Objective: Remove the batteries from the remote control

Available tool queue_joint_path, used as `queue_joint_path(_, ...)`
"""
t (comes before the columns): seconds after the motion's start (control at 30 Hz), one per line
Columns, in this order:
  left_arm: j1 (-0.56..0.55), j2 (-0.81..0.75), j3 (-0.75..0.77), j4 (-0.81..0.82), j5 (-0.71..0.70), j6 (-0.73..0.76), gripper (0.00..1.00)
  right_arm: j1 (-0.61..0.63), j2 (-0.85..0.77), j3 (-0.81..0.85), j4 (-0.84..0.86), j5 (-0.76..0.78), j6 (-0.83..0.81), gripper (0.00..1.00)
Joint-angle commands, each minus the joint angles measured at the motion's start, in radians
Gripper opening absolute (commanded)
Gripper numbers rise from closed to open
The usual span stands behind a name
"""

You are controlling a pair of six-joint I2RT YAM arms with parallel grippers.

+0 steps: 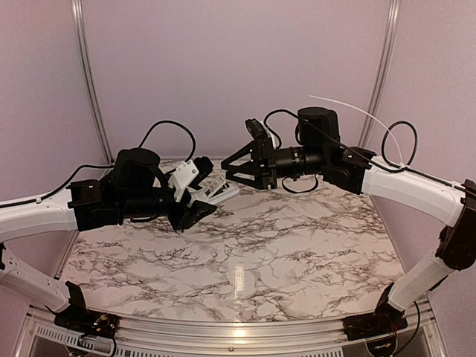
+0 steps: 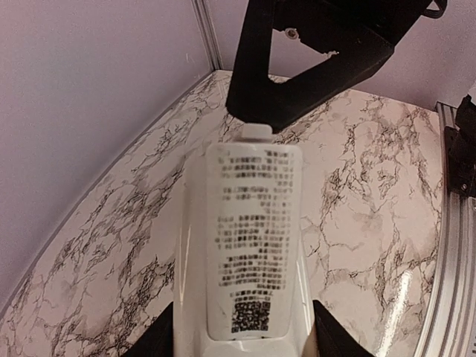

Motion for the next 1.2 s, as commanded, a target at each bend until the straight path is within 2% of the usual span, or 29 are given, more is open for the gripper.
queue_joint_path(0.0,-0.003,-0.007,0.018,0.149,-0.011,0.0,0.0,0.022,0.0,-0.023,-0.046,-0.046,0.013,0.47)
queue_joint_path(0.27,-0.002,0.012,0.03,0.123,-0.065,0.001,0.0,0.022,-0.001,-0.027,-0.056,-0.047,0.008,0.47)
queue_joint_path(0.8,-0.002,0.021,0.031,0.131,-0.066,-0.003,0.0,0.015,-0.014,-0.016,-0.089,-0.03,-0.013,0.47)
queue_joint_path(1.0,-0.002,0.017,0.031,0.127,-0.068,0.0,0.0,-0.01,-0.033,0.007,-0.15,-0.004,-0.051,0.47)
queue_joint_path(1.17,-0.002,0.011,0.026,0.123,-0.067,0.003,0.0,-0.057,-0.068,0.017,-0.205,0.029,-0.079,0.53)
